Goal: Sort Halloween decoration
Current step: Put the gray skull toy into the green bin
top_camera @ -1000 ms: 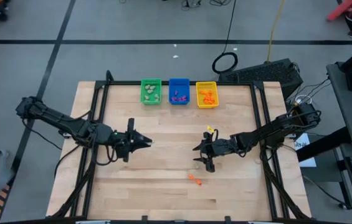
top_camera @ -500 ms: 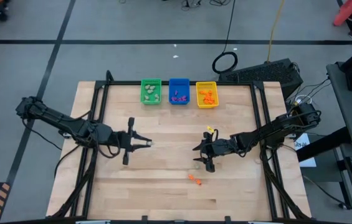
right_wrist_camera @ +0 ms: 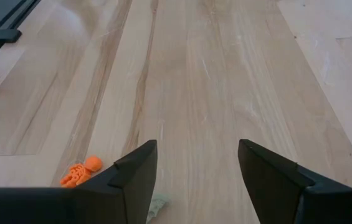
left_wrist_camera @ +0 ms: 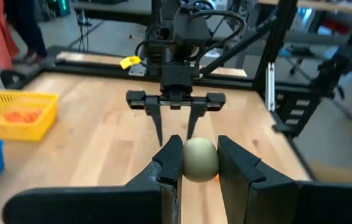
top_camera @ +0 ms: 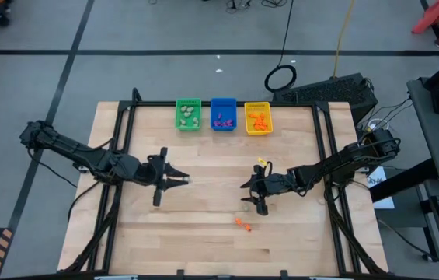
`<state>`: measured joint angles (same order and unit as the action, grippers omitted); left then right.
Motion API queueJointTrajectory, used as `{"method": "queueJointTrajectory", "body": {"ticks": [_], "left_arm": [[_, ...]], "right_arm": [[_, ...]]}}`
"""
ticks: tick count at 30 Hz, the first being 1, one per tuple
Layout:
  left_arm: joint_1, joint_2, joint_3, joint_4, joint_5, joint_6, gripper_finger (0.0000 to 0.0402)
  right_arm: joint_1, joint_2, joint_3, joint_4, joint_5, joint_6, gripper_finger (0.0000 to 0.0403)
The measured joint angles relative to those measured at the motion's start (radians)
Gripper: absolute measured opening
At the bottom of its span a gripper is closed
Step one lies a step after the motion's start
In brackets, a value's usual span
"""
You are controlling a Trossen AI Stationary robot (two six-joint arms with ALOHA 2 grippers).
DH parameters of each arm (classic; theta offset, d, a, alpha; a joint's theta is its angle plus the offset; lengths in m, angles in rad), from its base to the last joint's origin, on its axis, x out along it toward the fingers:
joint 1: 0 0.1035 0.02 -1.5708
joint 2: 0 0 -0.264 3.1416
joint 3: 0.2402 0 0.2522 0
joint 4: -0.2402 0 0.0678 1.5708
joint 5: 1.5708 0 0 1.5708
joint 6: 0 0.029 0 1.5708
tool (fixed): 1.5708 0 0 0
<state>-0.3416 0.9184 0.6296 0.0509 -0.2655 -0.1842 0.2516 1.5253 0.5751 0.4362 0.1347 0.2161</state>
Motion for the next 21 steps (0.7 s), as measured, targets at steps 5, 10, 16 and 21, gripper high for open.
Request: {"method": "queueJointTrajectory", "body": {"ticks": [5,10,16,21], "left_arm": [[0.0,0.0,0.0,0.0,0.001,-0.048,0.0061],[0.0,0.0,0.0,0.0,0.001,-0.04,0.0061],[0.0,0.0,0.0,0.0,0.001,-0.037,0.0061],[0.0,0.0,0.0,0.0,0.001,-0.001,0.0061]], "right_arm": [[0.0,0.0,0.0,0.0,0.0,0.0,0.021],[0.0,0.0,0.0,0.0,0.0,0.0,0.021],[0.0,0.0,0.0,0.0,0.0,0.0,0.021],[0.0,0.0,0.0,0.0,0.0,0.0,0.021]]}}
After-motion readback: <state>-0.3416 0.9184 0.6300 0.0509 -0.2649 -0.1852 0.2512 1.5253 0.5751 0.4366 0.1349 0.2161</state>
